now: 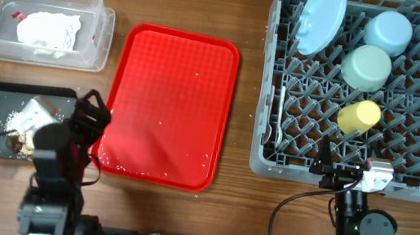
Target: Sort waste into correct bins and load items into the dishwasher rack
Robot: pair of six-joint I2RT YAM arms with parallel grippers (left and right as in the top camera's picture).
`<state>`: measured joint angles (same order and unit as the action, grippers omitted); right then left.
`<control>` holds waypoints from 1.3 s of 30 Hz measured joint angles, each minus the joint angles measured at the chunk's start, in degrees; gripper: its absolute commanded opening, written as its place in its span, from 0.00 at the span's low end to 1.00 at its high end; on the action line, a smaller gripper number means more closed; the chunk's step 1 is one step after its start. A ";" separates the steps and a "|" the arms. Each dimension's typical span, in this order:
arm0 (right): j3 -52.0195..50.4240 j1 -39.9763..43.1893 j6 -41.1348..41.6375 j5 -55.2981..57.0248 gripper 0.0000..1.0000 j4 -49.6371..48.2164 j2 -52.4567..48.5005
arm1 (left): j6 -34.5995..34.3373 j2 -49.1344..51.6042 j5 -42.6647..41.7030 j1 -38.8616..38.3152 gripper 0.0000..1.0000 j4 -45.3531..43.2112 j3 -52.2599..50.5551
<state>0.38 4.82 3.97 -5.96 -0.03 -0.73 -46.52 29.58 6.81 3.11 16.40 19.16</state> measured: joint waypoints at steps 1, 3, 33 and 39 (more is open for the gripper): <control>0.00 0.00 0.00 0.00 1.00 0.00 0.00 | 0.02 -1.27 -0.04 -0.79 1.00 -2.62 -3.04; 0.00 0.00 0.00 0.00 1.00 0.02 0.00 | 0.20 -3.17 -0.28 -1.92 1.00 -6.32 -8.09; 0.00 0.00 0.00 0.00 1.00 0.00 0.00 | 29.55 -28.81 -8.46 -3.37 1.00 -11.08 -17.79; 0.00 0.00 0.00 0.00 1.00 0.00 0.00 | 37.11 -28.81 -8.44 -3.37 1.00 -11.30 -17.84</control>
<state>0.38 4.82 3.97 -5.96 -0.03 -0.73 -9.41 0.78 -1.63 -0.25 5.10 1.32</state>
